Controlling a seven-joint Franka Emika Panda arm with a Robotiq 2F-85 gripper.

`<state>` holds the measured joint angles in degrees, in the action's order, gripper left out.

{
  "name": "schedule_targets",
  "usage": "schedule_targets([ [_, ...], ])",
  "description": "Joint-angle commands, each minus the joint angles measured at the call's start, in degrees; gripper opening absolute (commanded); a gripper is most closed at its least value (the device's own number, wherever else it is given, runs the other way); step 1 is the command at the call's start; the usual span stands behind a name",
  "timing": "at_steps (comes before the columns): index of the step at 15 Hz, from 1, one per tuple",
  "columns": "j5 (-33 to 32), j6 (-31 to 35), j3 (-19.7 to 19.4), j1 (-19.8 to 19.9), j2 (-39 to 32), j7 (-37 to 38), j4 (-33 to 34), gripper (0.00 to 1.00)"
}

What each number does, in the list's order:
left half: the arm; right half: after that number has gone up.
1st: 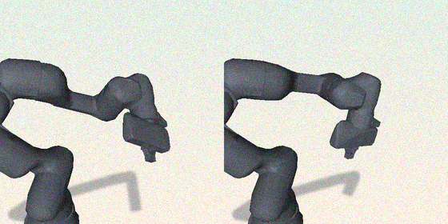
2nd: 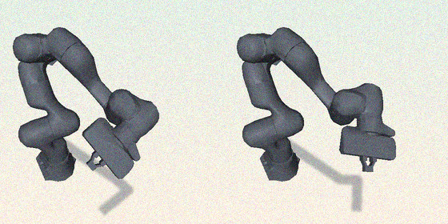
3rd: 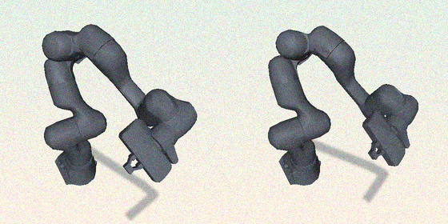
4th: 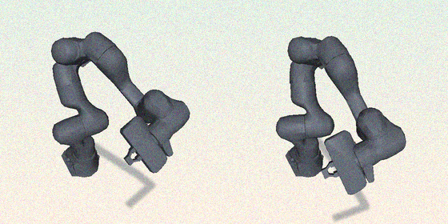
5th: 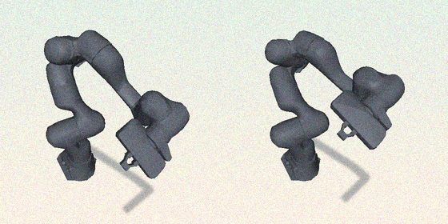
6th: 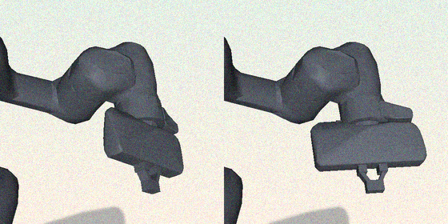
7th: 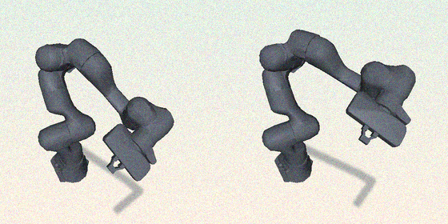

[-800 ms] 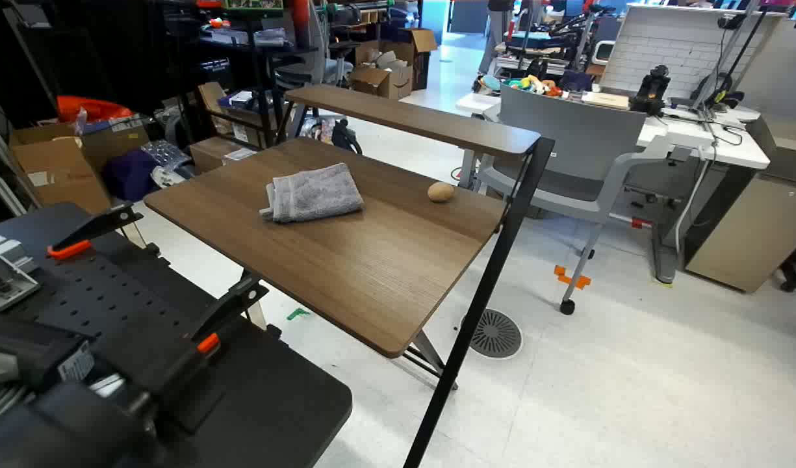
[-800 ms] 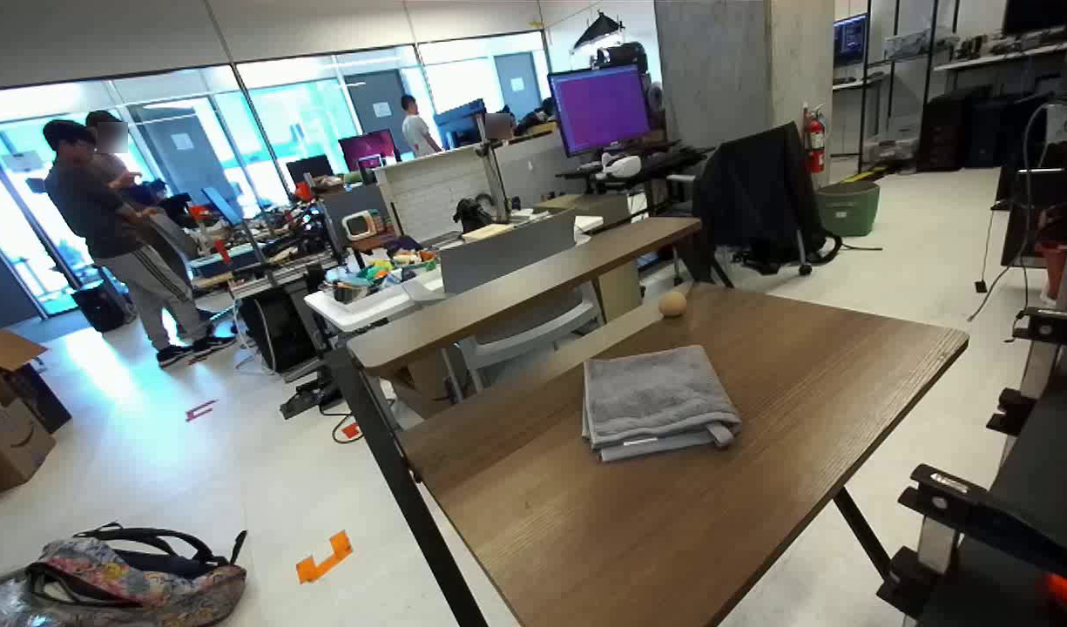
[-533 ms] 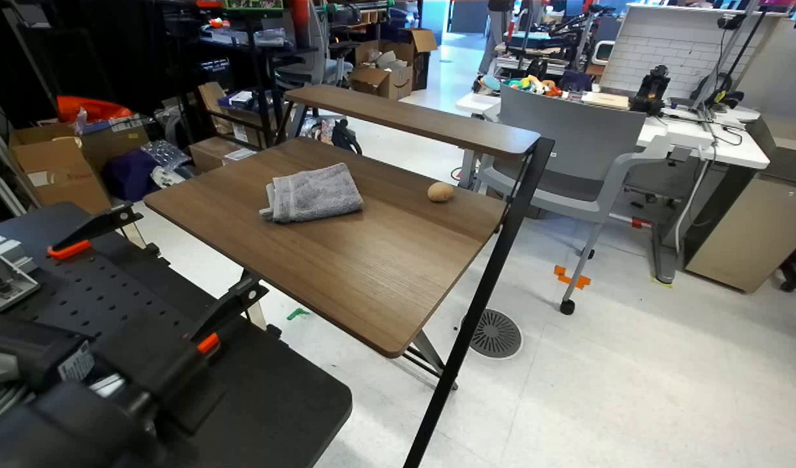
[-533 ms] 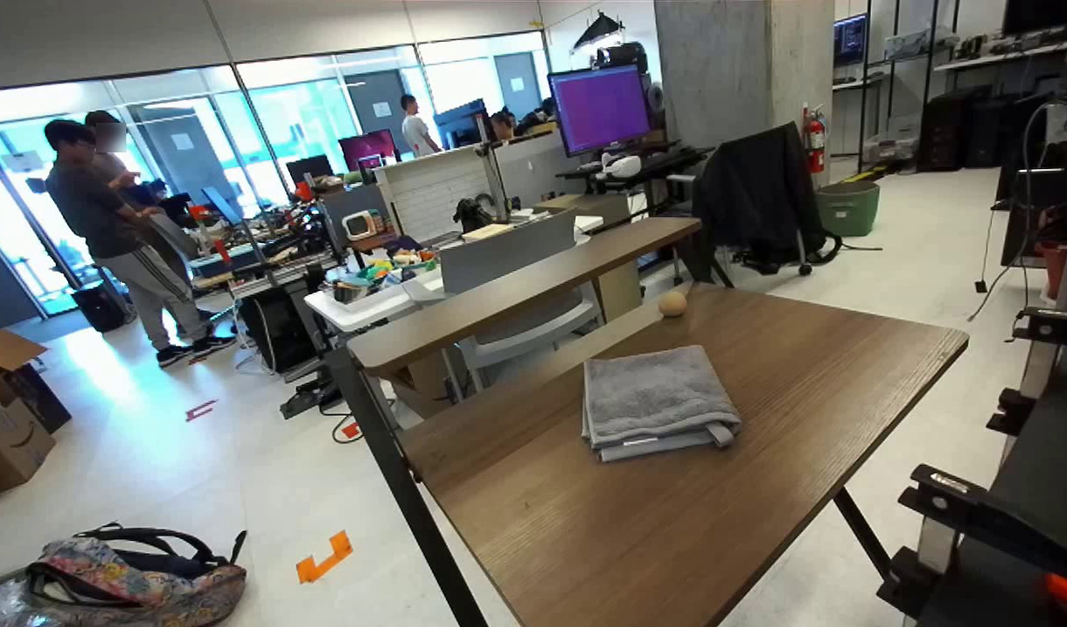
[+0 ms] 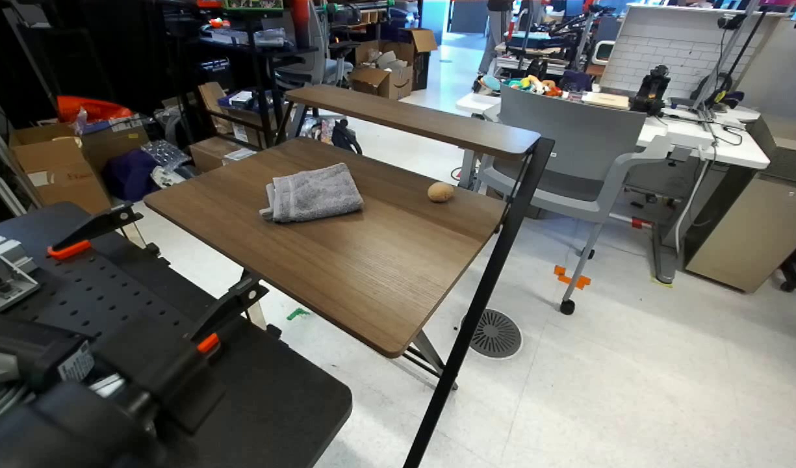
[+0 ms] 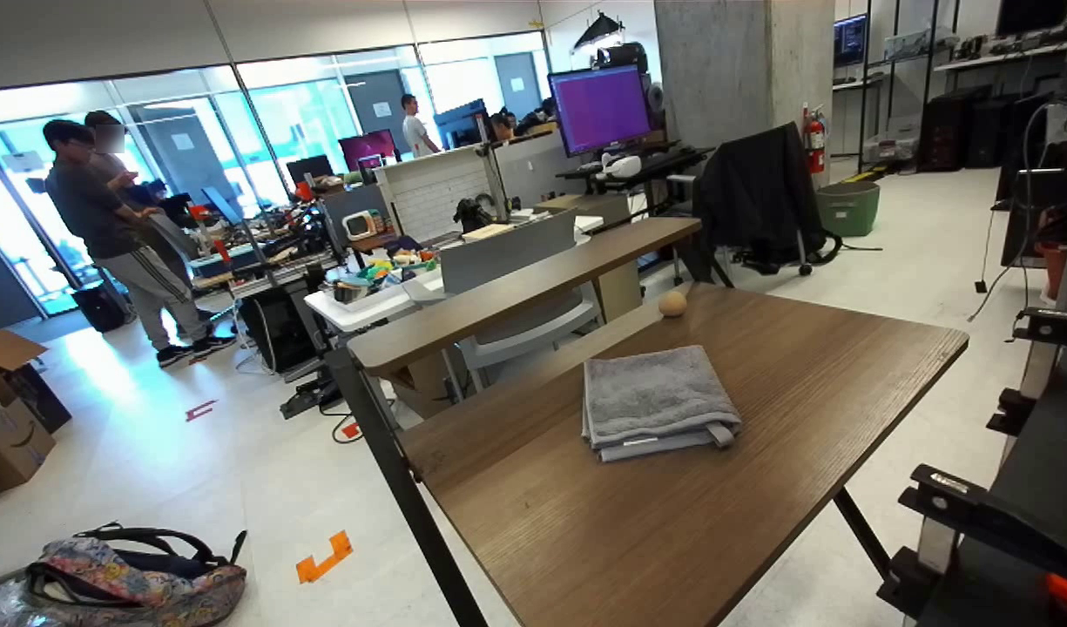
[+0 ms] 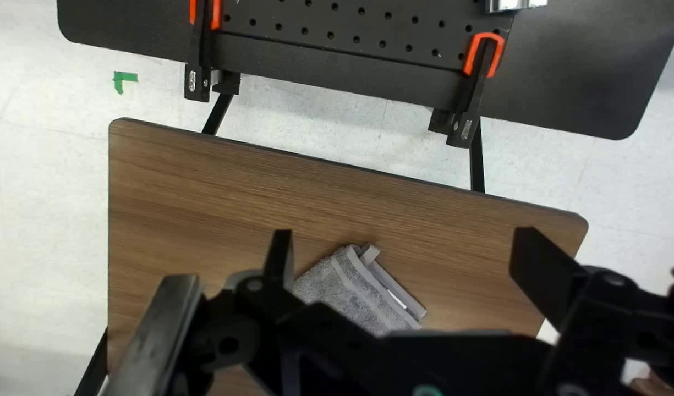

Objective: Move the brown object forward then use the towel to wipe the table

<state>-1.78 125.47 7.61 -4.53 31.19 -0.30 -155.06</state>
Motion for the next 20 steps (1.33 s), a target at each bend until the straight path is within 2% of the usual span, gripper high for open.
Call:
schedule_targets([
  [1, 0.6, 7.9, -1.0, 1.9, -3.7, 6.6, 0.0, 1.00],
  [4, 1.6, 19.9, -3.7, 4.4, -10.4, 9.2, 0.2, 1.00],
  [9, 3.2, 41.9, -7.0, 8.9, -25.4, 13.9, 2.4, 1.00],
  [10, 1.7, 36.7, -6.6, 8.1, -20.0, 11.6, 0.0, 1.00],
  [12, 1.6, 38.2, -7.1, 8.5, -23.0, 11.6, 0.5, 1.00],
  [15, 1.6, 38.0, -6.8, 8.2, -22.0, 11.6, 0.5, 1.00],
  [18, -7.2, 47.5, -5.1, 12.6, -26.5, 16.2, 1.4, 1.00],
  [20, -17.4, 50.2, -3.6, 19.3, -32.8, 24.2, 6.9, 1.00],
])
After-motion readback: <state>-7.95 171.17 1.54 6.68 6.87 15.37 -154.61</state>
